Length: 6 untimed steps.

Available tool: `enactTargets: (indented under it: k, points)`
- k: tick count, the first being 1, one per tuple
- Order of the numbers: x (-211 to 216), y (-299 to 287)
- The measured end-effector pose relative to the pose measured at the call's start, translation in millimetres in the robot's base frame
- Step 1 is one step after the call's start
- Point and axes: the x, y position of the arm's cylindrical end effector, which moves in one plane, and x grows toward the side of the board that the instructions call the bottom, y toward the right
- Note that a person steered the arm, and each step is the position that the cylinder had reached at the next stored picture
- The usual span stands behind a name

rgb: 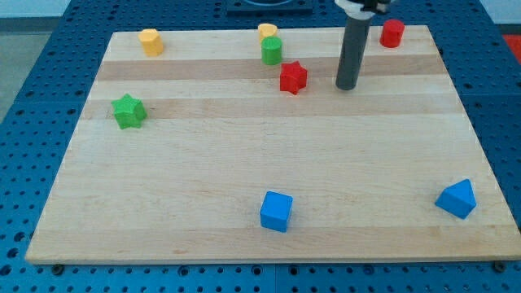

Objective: Push the red star to the bottom left of green circle

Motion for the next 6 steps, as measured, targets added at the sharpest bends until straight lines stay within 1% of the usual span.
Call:
enactTargets:
  k: [1, 2, 3, 4, 5, 6]
  points:
    - [-3, -34]
    - [-17, -81]
    - [-21, -119]
    - [-26, -134]
    - [-2, -135]
    - [63, -158]
